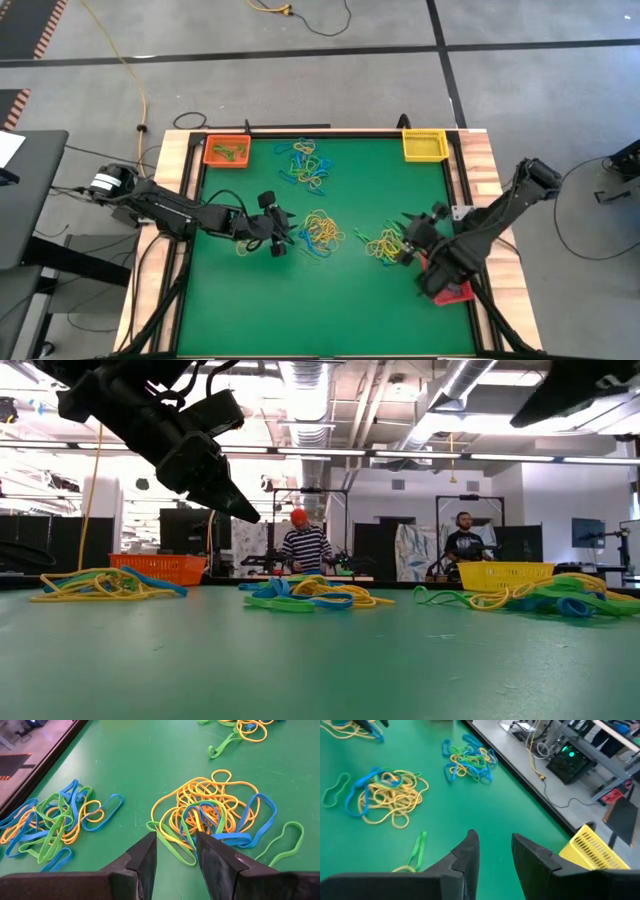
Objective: Sort rubber bands into baskets
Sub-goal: Put the blue rubber band into the red bin
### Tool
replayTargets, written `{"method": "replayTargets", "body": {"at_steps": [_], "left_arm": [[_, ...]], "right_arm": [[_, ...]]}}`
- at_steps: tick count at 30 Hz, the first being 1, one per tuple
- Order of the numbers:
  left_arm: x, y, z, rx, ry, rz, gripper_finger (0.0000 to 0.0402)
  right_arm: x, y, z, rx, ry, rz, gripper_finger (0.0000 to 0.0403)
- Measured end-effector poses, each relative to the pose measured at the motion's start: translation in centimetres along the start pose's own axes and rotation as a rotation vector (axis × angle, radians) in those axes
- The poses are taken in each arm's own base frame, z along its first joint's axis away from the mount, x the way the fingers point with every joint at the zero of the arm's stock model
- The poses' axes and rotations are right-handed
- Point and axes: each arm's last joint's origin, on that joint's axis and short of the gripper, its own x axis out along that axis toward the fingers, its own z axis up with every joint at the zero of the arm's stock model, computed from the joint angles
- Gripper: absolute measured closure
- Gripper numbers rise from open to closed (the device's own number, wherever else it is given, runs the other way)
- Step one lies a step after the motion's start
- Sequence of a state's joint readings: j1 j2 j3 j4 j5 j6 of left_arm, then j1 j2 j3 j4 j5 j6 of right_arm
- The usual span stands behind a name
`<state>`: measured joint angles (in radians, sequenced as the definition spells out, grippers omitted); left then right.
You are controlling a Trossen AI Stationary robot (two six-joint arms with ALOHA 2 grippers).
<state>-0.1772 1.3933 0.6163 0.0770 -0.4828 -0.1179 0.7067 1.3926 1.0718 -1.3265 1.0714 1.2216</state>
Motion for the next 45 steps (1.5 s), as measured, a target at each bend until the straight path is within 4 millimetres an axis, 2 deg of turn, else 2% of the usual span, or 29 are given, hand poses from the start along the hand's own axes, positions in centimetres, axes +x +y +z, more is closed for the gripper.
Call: {"method": "replayTargets", "body": {"at_steps": [8, 16, 22, 28, 37, 45], "left_arm": [[0.0, 0.0, -0.1, -0.006, 0.008, -0.012, 0.0274], [0.0, 0.0, -0.2, 0.001, 0.02, -0.011, 0.0274], [0.0, 0.0, -0.2, 0.006, 0.02, -0.011, 0.0274], [0.0, 0.0, -0.2, 0.019, 0.023, -0.007, 0.0274], [0.0, 0.0, -0.2, 0.015, 0.023, -0.006, 0.0274], [0.0, 0.0, -0.3, 0.012, 0.025, -0.008, 0.0274]], "right_arm": [[2.8, 1.1, 2.1, -0.106, 0.047, 0.059, 0.0255], [5.1, 0.7, 3.4, -0.135, 0.074, 0.045, 0.0255], [7.3, 0.7, 3.6, -0.147, 0.147, 0.129, 0.0255], [10.2, 0.9, 3.8, -0.115, 0.11, 0.22, 0.0255], [15.2, -0.1, 5.1, 0.04, 0.01, 0.346, 0.0266], [22.0, 1.1, 4.9, 0.092, -0.019, 0.468, 0.0269]]}}
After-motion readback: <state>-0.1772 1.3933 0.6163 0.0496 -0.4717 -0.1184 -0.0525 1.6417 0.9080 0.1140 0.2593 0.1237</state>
